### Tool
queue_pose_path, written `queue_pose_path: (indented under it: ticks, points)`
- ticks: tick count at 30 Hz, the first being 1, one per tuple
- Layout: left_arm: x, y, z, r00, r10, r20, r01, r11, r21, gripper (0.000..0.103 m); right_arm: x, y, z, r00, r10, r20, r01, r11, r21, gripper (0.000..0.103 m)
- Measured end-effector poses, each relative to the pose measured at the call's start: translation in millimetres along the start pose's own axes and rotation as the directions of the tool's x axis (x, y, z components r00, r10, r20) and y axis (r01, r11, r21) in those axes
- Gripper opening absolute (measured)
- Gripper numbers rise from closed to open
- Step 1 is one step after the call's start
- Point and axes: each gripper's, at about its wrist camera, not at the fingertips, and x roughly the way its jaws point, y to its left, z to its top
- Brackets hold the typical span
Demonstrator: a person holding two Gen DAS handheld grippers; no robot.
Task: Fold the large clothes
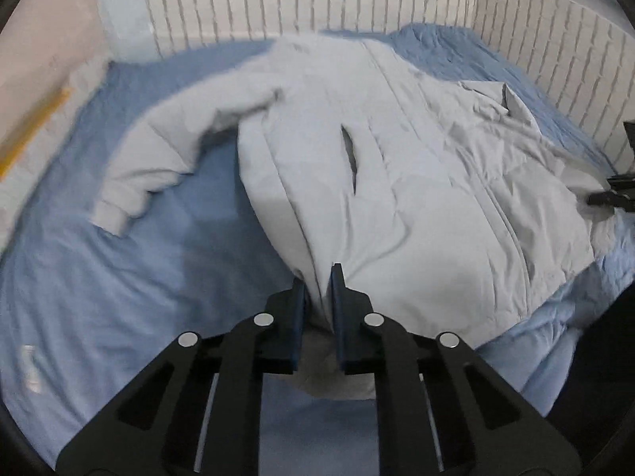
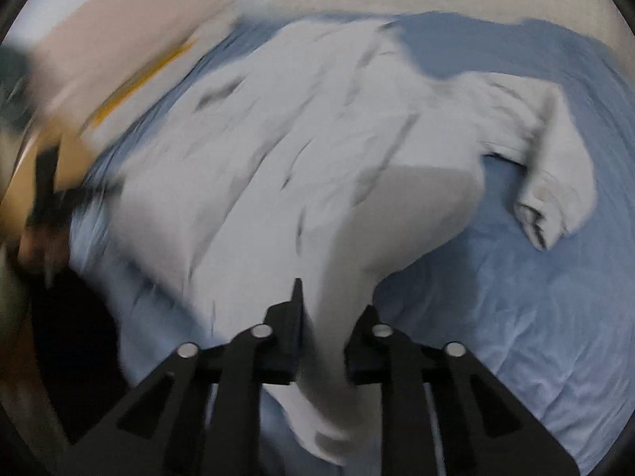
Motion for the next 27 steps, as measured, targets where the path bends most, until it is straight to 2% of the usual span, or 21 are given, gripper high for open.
queue_pose_path:
  ticks: [1,2,3,4,6,8,10,11,12,13,16,18,21,25,27]
  points:
    - [-7.3,10.9,-3.4,1.0,-0.002,-0.003,0.002,0.999,-0.046,0.02,-4.7,2.5,-2.2,0.999,-0.018,-0.027,0.017,0.999,-0.036,0.045]
    - [-7.1,24.9,1.2,1.0,0.006,-0.002,-0.007,0.996,-0.09,0.045,-12.0,2.4,-4.5,0.997,-0.06,-0.037,0.058,0.997,-0.059,0.072]
    - [-2.9,36.5,9.9,0.999,0.047,0.006,-0.046,0.989,-0.141,0.086,-21.8,-2.7,-5.5,0.993,-0.119,-0.007,0.119,0.992,-0.048,0.09]
    - [-13.7,51.0,11.6,0.994,0.105,0.035,-0.096,0.974,-0.205,0.099,-28.4,-10.9,-5.5,0.989,-0.149,0.017,0.149,0.988,-0.025,0.092]
    - [-23.6,64.0,24.0,0.99,0.114,0.08,-0.089,0.961,-0.261,0.1,-46.2,-29.2,-3.8,0.973,-0.219,0.072,0.214,0.974,0.071,0.093]
    - [-26.8,69.3,34.8,0.988,0.118,0.1,-0.086,0.957,-0.279,0.1,-61.9,-61.2,-3.5,0.931,-0.332,0.151,0.293,0.928,0.23,0.097]
    - [-24.9,80.9,53.2,0.983,0.141,0.117,-0.104,0.955,-0.277,0.1,-64.8,-96.8,-5.9,0.886,-0.431,0.171,0.348,0.862,0.367,0.098]
    - [-25.7,80.8,50.3,0.981,0.149,0.122,-0.111,0.955,-0.274,0.1,-64.8,-112.6,-5.8,0.866,-0.469,0.174,0.358,0.824,0.439,0.098]
    - [-11.5,66.9,62.5,0.978,0.16,0.131,-0.12,0.955,-0.271,0.1,-64.7,-123.5,-5.3,0.854,-0.489,0.176,0.354,0.796,0.491,0.098]
    - [17.6,37.8,88.2,0.976,0.17,0.136,-0.129,0.955,-0.267,0.1,-62.4,-142.4,-6.3,0.842,-0.507,0.182,0.327,0.749,0.576,0.098]
    - [63.3,35.1,130.4,0.972,0.205,0.117,-0.165,0.946,-0.28,0.1,-51.6,-171.0,4.3,0.83,-0.536,0.154,0.292,0.654,0.698,0.098]
    - [92.0,25.0,151.4,0.971,0.21,0.115,-0.173,0.947,-0.271,0.1,-40.7,-176.3,19.0,0.824,-0.54,0.172,0.272,0.642,0.717,0.099]
    - [126.7,11.6,169.7,0.962,0.246,0.122,-0.209,0.945,-0.252,0.1,-9.5,-190.7,46.6,0.817,-0.563,0.125,0.33,0.634,0.7,0.1]
    - [169.4,14.6,169.7,0.95,0.28,0.141,-0.236,0.934,-0.267,0.1,43.0,-216.3,64.4,0.783,-0.621,0.03,0.451,0.602,0.659,0.1]
    - [200.7,10.7,167.7,0.952,0.287,0.107,-0.25,0.929,-0.274,0.1,61.6,-230.2,64.7,0.759,-0.651,0.001,0.491,0.573,0.656,0.1]
